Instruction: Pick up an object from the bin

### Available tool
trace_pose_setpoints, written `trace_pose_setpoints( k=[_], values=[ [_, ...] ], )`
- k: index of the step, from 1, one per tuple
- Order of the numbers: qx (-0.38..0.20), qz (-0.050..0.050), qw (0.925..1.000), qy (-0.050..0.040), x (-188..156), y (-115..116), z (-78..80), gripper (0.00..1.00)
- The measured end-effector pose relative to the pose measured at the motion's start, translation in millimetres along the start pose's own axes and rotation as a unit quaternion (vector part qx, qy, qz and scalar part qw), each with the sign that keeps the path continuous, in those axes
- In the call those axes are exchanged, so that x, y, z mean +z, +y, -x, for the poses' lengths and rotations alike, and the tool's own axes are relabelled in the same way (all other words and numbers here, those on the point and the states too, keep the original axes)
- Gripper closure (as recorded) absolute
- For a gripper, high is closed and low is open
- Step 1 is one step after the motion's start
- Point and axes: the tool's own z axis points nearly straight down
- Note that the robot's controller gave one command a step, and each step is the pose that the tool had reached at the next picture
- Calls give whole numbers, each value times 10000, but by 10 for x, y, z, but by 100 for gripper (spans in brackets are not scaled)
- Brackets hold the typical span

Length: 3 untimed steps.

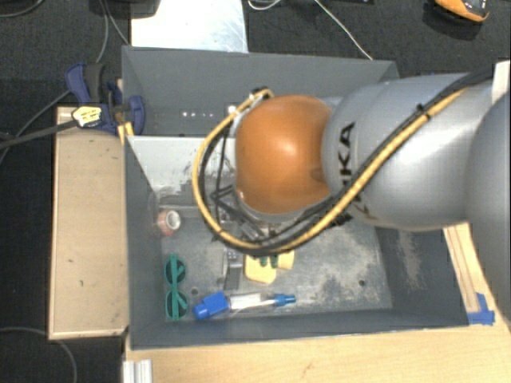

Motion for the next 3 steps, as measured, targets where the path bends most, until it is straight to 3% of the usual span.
trace_pose_setpoints(
  k=[1,2,3],
  values=[
    [-94,5,10000,-1,-380,-3,-22,0],
    [-480,8,9988,-23,619,-208,-69,0],
    [-1005,6,9949,-15,1185,-487,-186,0]
  ],
)
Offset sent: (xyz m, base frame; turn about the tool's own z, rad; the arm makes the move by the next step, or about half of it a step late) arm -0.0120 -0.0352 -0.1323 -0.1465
